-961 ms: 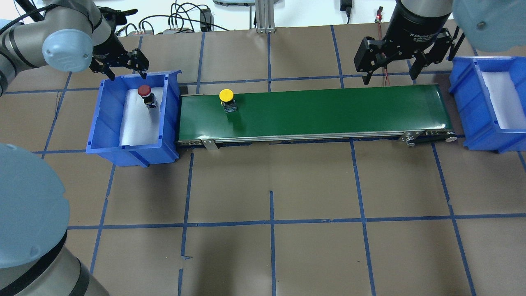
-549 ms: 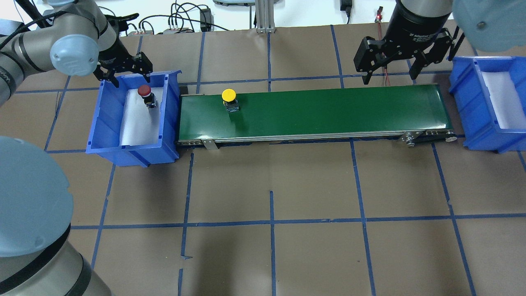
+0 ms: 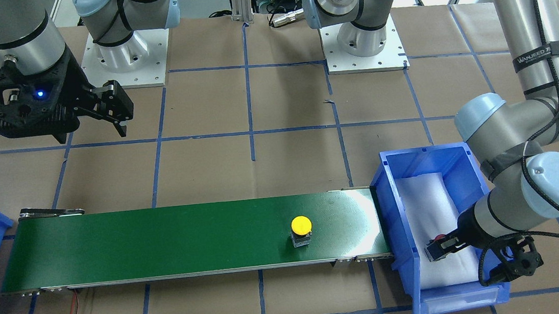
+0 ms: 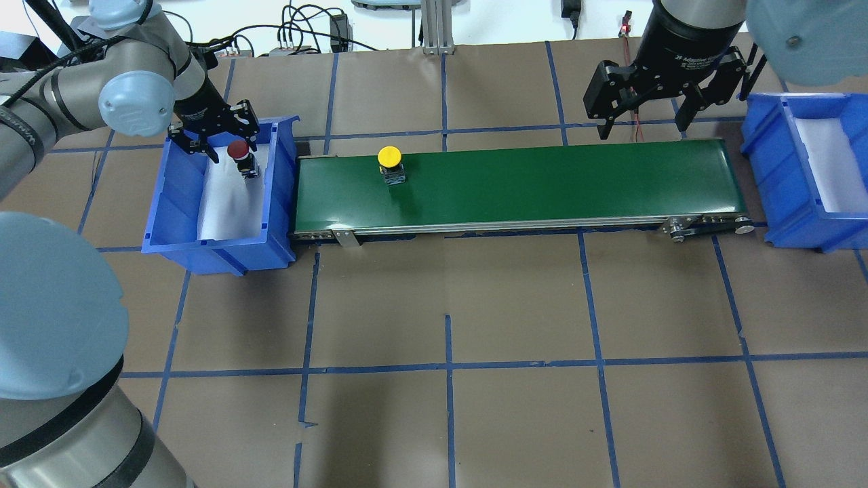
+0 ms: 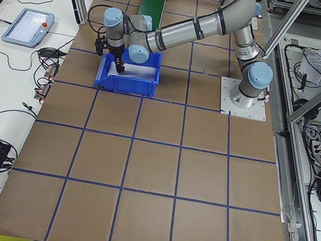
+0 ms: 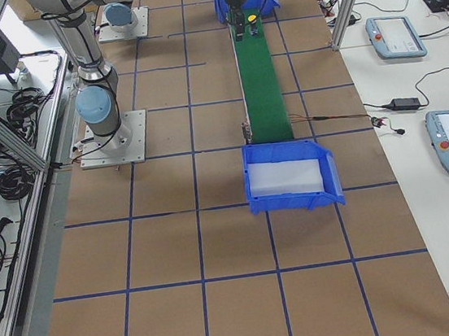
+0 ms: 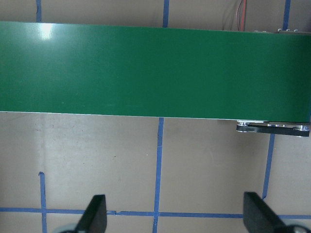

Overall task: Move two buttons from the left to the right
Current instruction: 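Move the left gripper back into the bin and grasp the red button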

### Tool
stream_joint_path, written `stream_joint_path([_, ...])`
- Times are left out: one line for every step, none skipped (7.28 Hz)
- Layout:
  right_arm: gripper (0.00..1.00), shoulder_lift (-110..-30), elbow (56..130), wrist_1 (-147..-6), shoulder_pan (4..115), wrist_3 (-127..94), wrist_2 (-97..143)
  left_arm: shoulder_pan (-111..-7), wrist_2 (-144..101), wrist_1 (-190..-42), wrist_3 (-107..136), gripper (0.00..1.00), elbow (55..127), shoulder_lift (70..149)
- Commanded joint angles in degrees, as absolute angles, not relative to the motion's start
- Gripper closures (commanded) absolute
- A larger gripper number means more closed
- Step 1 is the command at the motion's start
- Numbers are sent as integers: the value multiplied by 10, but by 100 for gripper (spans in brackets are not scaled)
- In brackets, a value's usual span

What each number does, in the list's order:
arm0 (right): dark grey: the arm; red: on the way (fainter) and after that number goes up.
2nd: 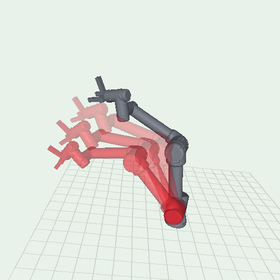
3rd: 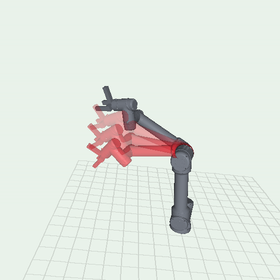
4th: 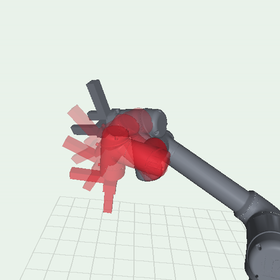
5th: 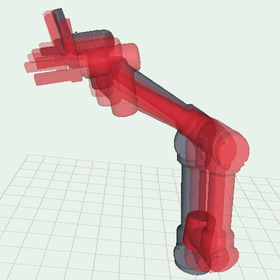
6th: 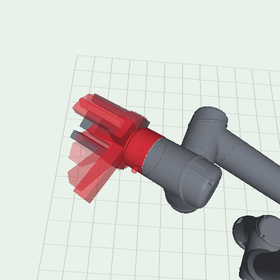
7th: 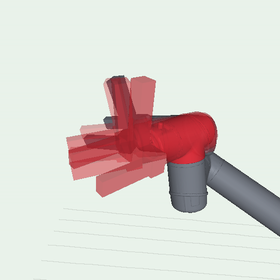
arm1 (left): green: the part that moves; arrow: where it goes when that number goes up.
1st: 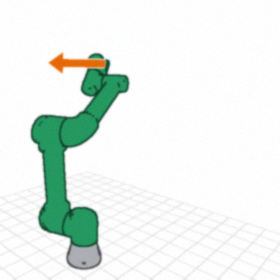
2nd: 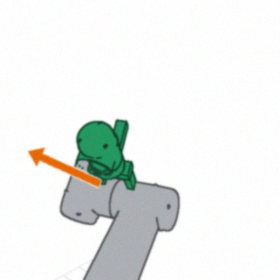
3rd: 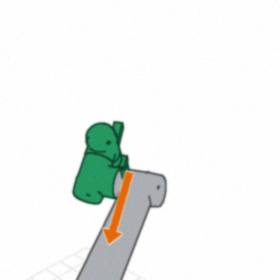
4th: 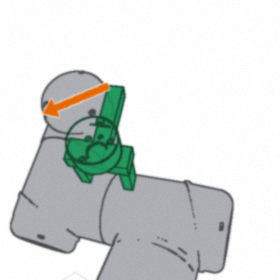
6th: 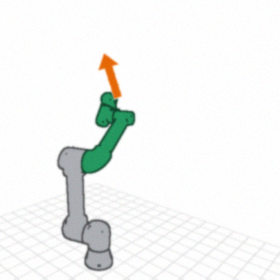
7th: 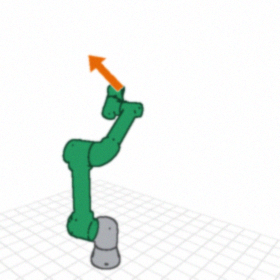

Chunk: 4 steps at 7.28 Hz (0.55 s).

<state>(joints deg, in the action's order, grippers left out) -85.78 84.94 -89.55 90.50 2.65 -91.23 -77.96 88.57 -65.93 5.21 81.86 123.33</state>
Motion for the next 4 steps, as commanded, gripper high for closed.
stream_joint_path([0,-858,849,-896,907,26,-912,-778,885,-659,51,66,818,1240])
stream_joint_path([0,-858,849,-896,906,26,-912,-783,888,-660,52,82,818,1234])
stream_joint_path([0,-858,849,-896,906,26,-911,-785,889,-662,52,90,817,1235])
stream_joint_path([0,-858,849,-896,906,26,-911,-785,893,-671,48,91,808,1224])
